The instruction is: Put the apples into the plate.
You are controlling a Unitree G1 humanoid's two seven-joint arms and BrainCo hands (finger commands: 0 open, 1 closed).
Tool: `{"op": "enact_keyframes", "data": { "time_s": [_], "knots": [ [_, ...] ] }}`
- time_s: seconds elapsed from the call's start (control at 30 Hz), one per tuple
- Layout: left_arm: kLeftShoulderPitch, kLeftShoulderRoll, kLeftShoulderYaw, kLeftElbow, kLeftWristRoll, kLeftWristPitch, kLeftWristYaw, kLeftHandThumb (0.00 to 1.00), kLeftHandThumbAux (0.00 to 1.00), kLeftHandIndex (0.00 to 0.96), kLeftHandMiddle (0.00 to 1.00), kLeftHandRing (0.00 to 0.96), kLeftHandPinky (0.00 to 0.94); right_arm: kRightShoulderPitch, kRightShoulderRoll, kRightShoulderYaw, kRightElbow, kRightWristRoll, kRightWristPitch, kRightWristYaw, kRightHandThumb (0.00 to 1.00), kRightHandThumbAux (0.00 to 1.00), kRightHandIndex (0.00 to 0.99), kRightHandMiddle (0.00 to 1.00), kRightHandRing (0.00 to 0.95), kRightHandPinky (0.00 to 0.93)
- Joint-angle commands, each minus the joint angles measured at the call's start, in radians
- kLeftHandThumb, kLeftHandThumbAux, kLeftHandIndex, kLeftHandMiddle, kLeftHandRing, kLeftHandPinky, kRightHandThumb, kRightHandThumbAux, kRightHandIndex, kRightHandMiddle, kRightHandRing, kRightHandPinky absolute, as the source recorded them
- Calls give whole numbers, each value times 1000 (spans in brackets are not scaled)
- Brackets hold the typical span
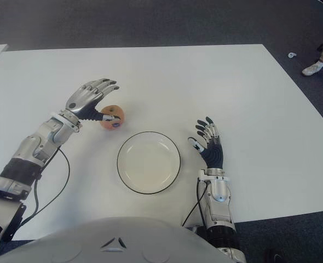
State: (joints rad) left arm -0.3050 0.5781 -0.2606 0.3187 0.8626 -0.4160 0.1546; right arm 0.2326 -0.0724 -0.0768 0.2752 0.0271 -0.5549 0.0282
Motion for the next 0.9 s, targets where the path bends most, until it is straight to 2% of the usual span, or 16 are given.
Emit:
{"op": "enact_keyframes", "data": {
  "time_s": [0.03, 0.47, 0.9],
  "knots": [
    [-17, 12, -23, 25, -17, 6, -45, 328, 302, 130, 107, 98, 133, 82, 43, 22, 134, -5, 64, 1, 355, 580, 84, 223, 228, 234],
    [-52, 21, -55, 75, -23, -20, -48, 317, 285, 138, 121, 103, 121, 81, 47, 26, 140, -11, 57, -5, 357, 575, 85, 229, 229, 226],
    [-100, 18, -90, 125, -36, -44, -89, 297, 276, 134, 116, 99, 126, 86, 56, 27, 143, -11, 39, -8, 364, 577, 86, 226, 241, 266]
  ]
}}
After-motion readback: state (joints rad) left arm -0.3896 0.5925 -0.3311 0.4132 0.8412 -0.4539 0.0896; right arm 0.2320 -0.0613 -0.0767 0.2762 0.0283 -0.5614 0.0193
